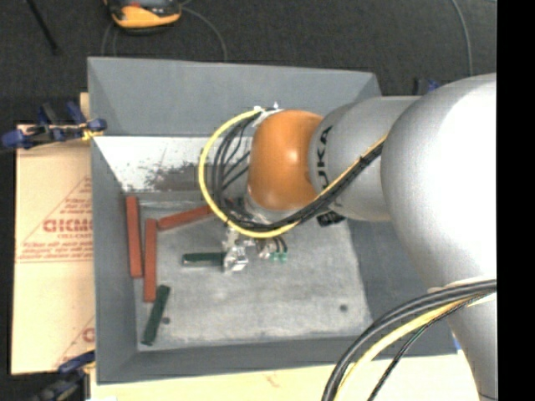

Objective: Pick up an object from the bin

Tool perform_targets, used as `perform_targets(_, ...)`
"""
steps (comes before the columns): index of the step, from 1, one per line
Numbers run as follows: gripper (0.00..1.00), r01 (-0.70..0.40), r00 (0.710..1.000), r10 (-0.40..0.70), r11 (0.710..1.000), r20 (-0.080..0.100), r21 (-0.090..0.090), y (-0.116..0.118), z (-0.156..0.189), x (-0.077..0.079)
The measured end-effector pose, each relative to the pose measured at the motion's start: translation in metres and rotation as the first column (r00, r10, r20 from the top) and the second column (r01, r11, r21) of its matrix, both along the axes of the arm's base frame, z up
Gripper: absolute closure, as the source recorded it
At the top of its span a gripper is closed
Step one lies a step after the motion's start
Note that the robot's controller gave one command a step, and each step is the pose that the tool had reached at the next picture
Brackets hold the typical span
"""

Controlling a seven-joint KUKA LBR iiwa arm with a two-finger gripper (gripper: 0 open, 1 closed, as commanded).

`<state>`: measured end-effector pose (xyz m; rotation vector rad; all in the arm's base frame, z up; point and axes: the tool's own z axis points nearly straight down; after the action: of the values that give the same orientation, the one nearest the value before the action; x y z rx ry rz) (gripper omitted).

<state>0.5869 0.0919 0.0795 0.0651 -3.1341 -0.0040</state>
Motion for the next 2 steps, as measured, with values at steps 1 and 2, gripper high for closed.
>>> perform_targets(1, 1.0, -0.021, 1.0, 0.021, 1.0, 0.011, -0.003, -0.0333, 0.1186, 0.0089)
perform_targets(2, 1.0, -0.021, 1.0, 0.021, 1.0, 0.011, -0.003, -0.0333, 0.1186, 0.0089)
